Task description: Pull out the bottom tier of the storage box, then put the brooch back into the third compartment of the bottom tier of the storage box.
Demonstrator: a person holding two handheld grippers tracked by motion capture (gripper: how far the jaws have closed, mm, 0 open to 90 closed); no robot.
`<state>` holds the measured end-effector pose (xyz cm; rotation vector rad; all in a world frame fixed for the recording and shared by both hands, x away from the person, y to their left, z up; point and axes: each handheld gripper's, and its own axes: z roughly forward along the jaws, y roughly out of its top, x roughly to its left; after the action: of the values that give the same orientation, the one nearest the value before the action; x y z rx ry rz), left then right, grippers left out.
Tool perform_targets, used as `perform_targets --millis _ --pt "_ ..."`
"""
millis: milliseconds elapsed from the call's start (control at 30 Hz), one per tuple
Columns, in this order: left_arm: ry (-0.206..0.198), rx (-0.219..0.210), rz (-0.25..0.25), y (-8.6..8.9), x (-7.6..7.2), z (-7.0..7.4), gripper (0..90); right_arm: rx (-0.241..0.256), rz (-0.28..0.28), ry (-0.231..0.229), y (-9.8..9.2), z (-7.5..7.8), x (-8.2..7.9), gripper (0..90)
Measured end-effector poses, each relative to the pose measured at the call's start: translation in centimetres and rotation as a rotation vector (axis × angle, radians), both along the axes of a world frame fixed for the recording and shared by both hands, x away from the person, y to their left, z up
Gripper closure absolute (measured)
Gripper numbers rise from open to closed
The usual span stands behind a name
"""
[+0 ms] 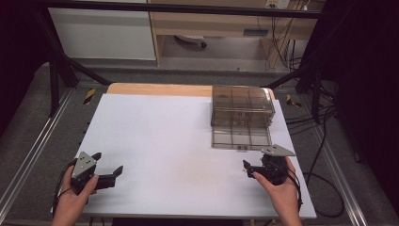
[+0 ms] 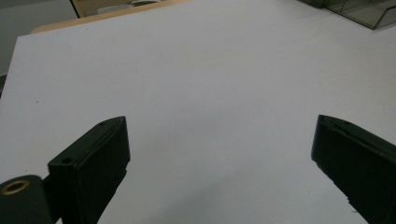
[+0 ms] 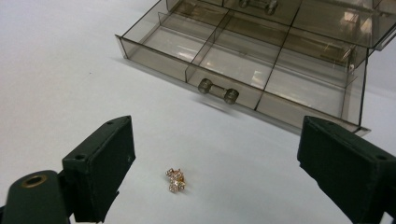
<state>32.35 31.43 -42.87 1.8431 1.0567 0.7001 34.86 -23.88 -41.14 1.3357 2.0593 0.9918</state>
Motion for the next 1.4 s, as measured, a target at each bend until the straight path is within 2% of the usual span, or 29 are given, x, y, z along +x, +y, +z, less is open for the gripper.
perform_targets --millis 133,233,367,500,633,767,867,967,1100,1167,1400 --pt "-0.004 -0.017 0.018 0.5 0.0 0.2 4.5 -0.019 0.025 0.01 0.1 -0.4 -0.2 9.1" --pt "-0.001 -0.023 0.034 1.0 0.2 0.1 4.5 -0.014 0.037 0.017 0.1 -0.5 -0.2 8.0" --pt "-0.005 -0.024 0.04 1.2 0.2 0.2 4.7 -0.001 0.043 0.03 0.0 -0.8 -0.1 7.8" --pt "0.0 -0.029 0.045 1.2 0.2 0.2 4.6 -0.019 0.038 0.036 -0.1 -1.0 -0.1 8.5" --pt "-0.004 -0.024 0.034 1.1 0.1 0.3 4.6 -0.007 0.036 0.046 -0.1 -1.1 0.0 8.5" --pt "-0.005 -0.029 0.045 1.2 0.1 0.3 4.6 -0.033 0.053 0.04 0.2 -1.3 -0.1 8.8" --pt "-0.005 -0.03 0.04 1.2 0.1 0.3 4.6 -0.031 0.057 0.064 0.4 -1.6 0.1 9.1" --pt "0.003 -0.023 0.04 1.1 0.3 0.1 4.7 -0.04 0.063 0.063 0.6 -1.6 0.0 9.9" --pt "0.004 -0.014 0.031 0.9 0.1 0.1 4.7 -0.049 0.064 0.085 0.5 -2.0 0.3 9.9" --pt "0.007 -0.011 0.03 0.9 0.1 0.1 4.7 -0.051 0.061 0.076 0.5 -2.0 0.2 9.9" --pt "0.004 -0.01 0.025 0.8 0.0 0.1 4.7 -0.057 0.059 0.093 0.5 -2.2 0.3 10.0"
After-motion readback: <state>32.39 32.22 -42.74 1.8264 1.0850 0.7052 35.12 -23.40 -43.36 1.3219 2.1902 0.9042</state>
